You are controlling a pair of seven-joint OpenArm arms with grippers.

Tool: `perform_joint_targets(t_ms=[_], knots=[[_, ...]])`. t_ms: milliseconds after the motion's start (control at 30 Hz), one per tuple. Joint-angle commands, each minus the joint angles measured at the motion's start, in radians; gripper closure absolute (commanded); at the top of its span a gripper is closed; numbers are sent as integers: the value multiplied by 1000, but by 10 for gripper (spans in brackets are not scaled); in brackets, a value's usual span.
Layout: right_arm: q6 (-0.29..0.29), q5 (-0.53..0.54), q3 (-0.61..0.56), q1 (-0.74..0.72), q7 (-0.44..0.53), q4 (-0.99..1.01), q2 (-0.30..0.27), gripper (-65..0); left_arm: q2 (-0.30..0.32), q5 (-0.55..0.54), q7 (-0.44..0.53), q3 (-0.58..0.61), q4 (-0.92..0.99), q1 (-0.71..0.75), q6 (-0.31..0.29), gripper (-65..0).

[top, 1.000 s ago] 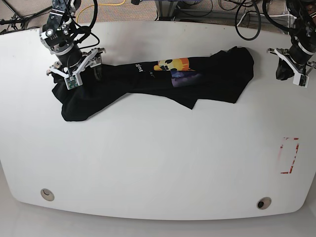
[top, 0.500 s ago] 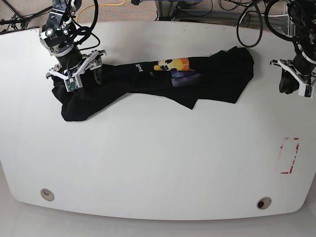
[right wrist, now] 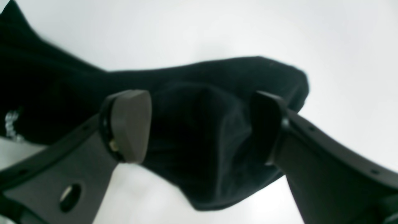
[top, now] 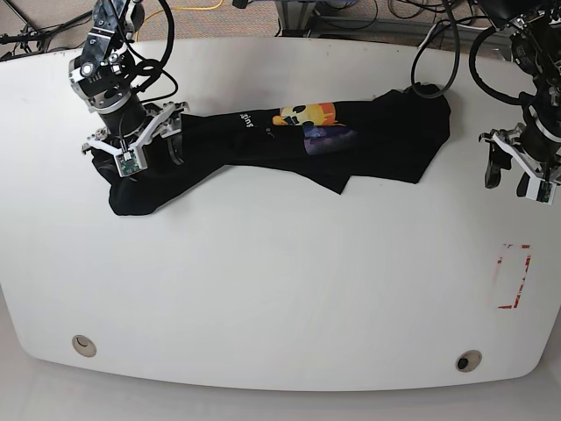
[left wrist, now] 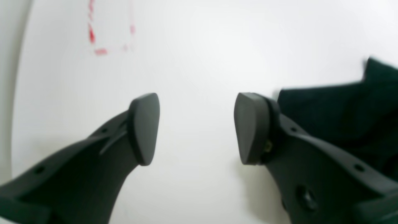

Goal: Fold the T-shirt properly
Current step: 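Move the left gripper down to the shirt's bunched end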

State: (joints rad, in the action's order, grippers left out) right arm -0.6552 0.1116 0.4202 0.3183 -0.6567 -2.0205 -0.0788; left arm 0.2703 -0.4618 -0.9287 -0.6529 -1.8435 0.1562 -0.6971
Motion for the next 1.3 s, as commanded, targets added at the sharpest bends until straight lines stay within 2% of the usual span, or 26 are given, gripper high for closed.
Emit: perform_joint_targets(t_ms=[0,467,533,733,867,1133,1267], knots=[[0,14,5,-17,27,-11,-11,-483,16,-2,20,10,-13,-22,-1,-369],[-37,12,6,-24,6,-30,0,-475,-66,139,-13,74,-9,-79,-1,-380],[-43,14,14,-52,1,-18,12,-476,-105,181,3,98,-17,-84,68,-364],[-43,12,13,-84,-8,-12,30,-475,-129,197,15,130,-22,-87,101,-347],[-43,11,3,-76,-1,0,27,-475,-134,217,22,172,1,-115,123,-361],[-43,11,-18,-53,4,21,18,-474,-148,236,27,171,74,-165,96,-367],[-43,13,-42,-34,0,23,18,-473,-179,260,36,101,142,-212,45,-371]])
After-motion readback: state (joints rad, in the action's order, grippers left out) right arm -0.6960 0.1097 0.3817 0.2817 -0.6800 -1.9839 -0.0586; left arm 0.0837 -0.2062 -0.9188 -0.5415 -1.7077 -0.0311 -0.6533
